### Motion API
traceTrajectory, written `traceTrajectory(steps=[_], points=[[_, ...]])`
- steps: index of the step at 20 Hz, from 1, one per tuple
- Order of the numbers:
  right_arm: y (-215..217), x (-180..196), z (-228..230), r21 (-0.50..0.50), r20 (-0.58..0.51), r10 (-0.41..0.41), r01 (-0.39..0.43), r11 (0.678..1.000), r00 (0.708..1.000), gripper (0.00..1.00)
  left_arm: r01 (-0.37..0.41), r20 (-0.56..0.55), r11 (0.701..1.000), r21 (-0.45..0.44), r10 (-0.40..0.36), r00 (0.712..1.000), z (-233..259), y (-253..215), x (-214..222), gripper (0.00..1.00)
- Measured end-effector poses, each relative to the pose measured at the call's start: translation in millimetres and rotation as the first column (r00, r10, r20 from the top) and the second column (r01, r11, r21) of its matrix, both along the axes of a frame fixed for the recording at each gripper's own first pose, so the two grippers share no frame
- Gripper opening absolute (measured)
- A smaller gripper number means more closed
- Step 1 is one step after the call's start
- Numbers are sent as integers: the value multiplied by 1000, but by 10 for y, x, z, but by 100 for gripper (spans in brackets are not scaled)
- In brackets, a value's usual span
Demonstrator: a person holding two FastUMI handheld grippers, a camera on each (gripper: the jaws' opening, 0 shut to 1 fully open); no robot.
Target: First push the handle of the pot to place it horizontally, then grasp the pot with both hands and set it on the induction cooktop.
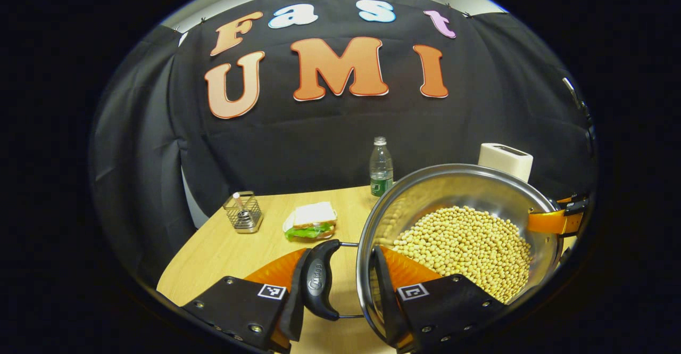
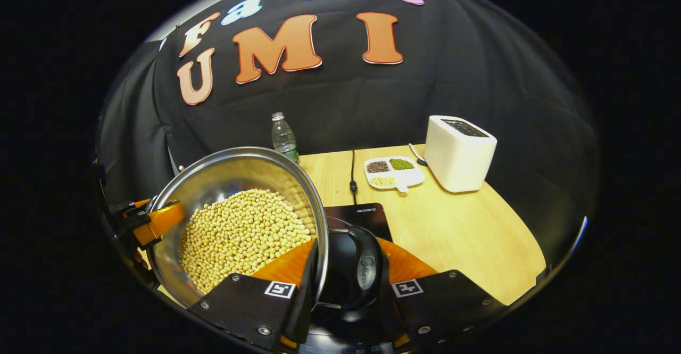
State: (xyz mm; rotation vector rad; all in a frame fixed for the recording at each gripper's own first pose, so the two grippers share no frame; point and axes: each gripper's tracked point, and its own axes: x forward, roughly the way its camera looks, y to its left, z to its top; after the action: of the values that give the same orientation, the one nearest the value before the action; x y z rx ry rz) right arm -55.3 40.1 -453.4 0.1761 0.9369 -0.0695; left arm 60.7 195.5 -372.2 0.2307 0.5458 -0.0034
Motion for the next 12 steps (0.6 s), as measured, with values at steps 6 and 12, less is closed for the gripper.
traceTrajectory(steps=[6,12], points=[[-323,78,-105,-15,3,-45,45,999,999,51,43,1,999,-4,-43,999,78,51,95,60],[-553,115,-257,-47,-6,-70,69,997,998,51,47,-32,998,-48,-48,998,-62,110,160,61]])
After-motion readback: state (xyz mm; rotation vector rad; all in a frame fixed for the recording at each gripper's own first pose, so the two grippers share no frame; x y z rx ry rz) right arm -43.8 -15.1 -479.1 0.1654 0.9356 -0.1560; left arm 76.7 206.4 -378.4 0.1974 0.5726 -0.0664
